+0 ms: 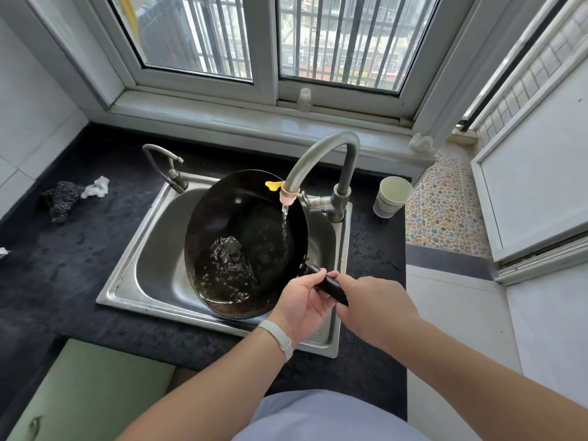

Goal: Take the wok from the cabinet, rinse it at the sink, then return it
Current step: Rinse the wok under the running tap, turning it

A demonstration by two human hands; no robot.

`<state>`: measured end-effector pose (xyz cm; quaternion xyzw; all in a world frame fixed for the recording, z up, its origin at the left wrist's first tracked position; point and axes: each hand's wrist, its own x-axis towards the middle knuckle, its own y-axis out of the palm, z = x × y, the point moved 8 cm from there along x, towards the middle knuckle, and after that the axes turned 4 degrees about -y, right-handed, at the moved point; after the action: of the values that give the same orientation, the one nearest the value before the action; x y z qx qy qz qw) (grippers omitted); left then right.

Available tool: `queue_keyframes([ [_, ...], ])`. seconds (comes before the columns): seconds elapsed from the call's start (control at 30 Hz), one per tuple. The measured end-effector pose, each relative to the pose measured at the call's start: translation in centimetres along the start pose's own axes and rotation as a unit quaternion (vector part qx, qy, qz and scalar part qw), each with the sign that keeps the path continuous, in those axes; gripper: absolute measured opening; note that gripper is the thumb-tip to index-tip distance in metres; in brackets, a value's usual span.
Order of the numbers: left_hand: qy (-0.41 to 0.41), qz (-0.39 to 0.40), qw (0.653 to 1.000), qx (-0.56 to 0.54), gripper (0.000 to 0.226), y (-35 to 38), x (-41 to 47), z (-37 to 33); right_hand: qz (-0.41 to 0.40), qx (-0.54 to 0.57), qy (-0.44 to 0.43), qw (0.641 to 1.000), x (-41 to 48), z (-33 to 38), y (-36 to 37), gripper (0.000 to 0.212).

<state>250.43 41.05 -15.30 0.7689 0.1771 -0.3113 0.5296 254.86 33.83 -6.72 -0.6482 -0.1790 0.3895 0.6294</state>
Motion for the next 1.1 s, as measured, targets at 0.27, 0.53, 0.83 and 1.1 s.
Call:
queue_keyframes([
  [0.27,-0.008,-0.009,1.0,-0.013,0.012,-0.9,-0.4,1.1,0.069,0.042,0.032,0.996,-0.3,0.6,-0.6,0.03],
  [0.53,-0.018,0.004,1.0,0.001,0.018,-0.8,-0.7,2.0,0.092,0.043,0.054,0.993,-1.0,0.4,-0.5,0.028],
  [0.83,-0.006,-0.001,1.0,0.027,0.015,-1.5,-0.2,2.0,0.054,0.099,0.051,0.992,-1.6,-0.3,1.3,0.014],
  [1.1,0.037,-0.039,0.997,0.046,0.008,-2.7,0.3,1.1,0.04,0.208,0.061,0.975,-0.7,-1.5,4.6,0.018],
])
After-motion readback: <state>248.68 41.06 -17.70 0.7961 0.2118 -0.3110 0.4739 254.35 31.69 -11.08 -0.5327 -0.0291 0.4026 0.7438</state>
